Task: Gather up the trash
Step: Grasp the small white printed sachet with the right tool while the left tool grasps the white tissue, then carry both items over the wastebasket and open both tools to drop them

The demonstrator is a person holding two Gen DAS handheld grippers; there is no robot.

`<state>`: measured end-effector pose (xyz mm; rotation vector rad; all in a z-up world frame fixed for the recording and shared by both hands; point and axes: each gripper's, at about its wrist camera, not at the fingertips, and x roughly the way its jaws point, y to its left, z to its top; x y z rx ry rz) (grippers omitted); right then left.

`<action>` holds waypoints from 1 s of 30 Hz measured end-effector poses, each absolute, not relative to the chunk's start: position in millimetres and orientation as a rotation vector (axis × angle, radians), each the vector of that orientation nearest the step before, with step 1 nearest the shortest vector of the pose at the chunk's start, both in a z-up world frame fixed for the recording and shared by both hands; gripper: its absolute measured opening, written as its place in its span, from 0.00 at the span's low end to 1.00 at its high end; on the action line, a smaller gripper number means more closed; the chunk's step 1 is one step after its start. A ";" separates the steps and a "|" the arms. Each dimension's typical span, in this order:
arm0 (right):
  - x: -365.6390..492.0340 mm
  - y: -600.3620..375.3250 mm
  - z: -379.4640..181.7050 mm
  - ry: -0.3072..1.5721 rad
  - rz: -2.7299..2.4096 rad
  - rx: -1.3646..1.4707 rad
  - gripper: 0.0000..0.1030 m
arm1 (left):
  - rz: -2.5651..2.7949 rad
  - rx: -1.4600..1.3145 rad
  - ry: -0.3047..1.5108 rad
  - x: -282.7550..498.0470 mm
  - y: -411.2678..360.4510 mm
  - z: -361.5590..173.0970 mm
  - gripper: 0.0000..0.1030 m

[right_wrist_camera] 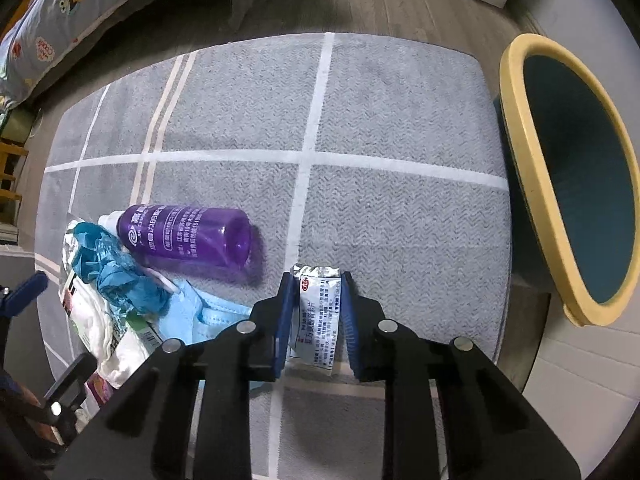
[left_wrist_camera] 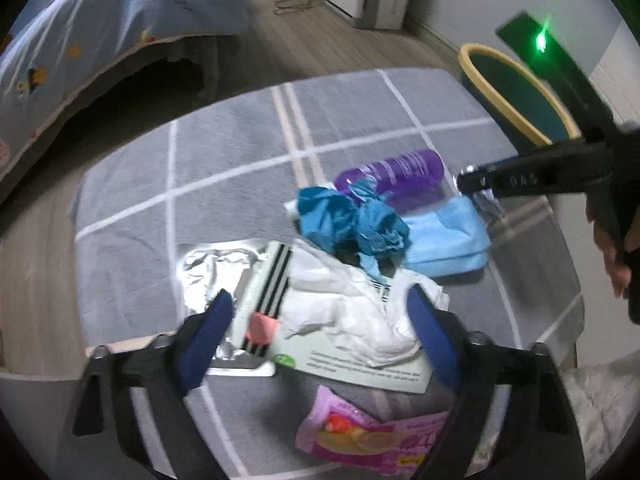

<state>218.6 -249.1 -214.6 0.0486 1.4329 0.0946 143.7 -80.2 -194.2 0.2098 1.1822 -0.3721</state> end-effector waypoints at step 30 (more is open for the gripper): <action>233.4 -291.1 -85.8 1.092 0.122 0.189 0.22 | -0.345 0.116 0.890 166.4 -60.2 -94.9 0.12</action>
